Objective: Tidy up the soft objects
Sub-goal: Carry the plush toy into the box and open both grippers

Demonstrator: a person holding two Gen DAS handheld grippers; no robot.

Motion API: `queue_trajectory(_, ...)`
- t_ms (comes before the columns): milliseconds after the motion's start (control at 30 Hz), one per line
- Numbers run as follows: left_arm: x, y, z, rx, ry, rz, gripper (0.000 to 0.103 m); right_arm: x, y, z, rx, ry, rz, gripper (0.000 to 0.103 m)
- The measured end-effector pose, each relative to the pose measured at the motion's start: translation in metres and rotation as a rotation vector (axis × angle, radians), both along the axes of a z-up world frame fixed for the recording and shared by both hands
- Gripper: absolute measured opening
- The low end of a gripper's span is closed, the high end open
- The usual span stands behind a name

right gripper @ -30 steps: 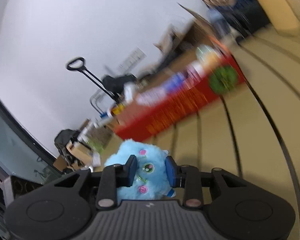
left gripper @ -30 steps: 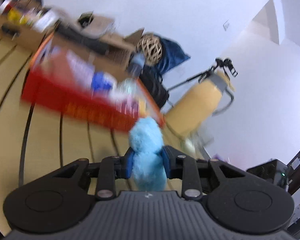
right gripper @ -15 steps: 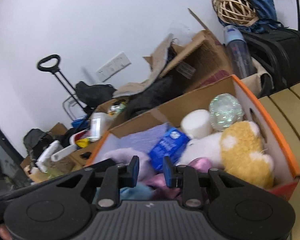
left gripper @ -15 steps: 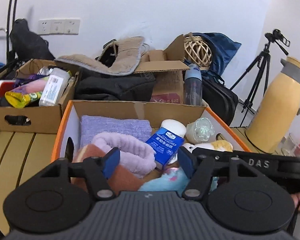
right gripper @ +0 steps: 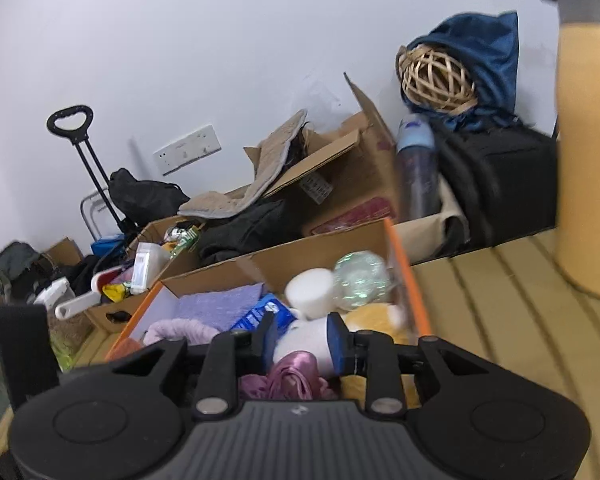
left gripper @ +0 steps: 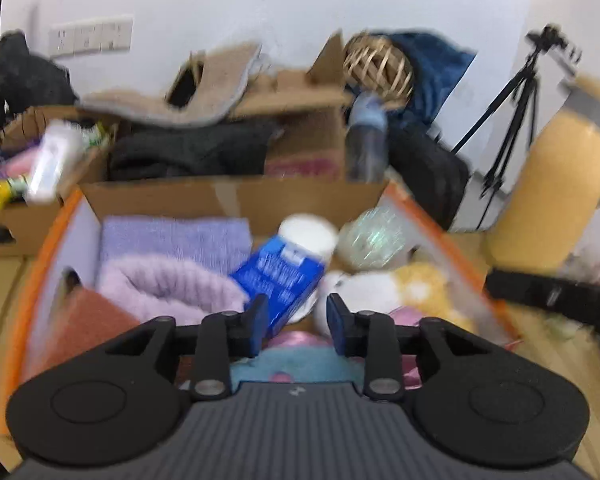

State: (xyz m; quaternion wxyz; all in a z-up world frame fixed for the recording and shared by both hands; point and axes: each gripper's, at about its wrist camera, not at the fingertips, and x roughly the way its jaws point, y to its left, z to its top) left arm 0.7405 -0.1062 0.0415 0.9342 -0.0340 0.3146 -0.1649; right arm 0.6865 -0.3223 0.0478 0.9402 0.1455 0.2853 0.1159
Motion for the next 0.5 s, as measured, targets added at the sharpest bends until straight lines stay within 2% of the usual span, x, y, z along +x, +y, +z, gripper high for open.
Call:
queue_trajectory(67,-0.019,0.009,0.029,0.034,-0.038,0.001,0.041,-0.009,-0.005,0.013,-0.038,0.012,0.031,0.043)
queue_trajectory(200,-0.057,0.029,0.078,0.100,-0.070,0.022,0.045,-0.028,-0.001,0.044,-0.116,0.004,0.059,0.043)
queue_trajectory(400,-0.133,0.074,0.131,0.101,-0.152,0.099,0.068,-0.081,0.010,0.095,-0.203,-0.073,0.063,0.061)
queue_trajectory(467,-0.159,0.085,0.139,0.125,-0.196,0.137,0.087,-0.106,0.012,0.106,-0.223,-0.119,0.039,0.083)
queue_trajectory(500,-0.170,0.088,0.144,0.130,-0.214,0.155,0.090,-0.116,0.014,0.109,-0.231,-0.143,0.023,0.088)
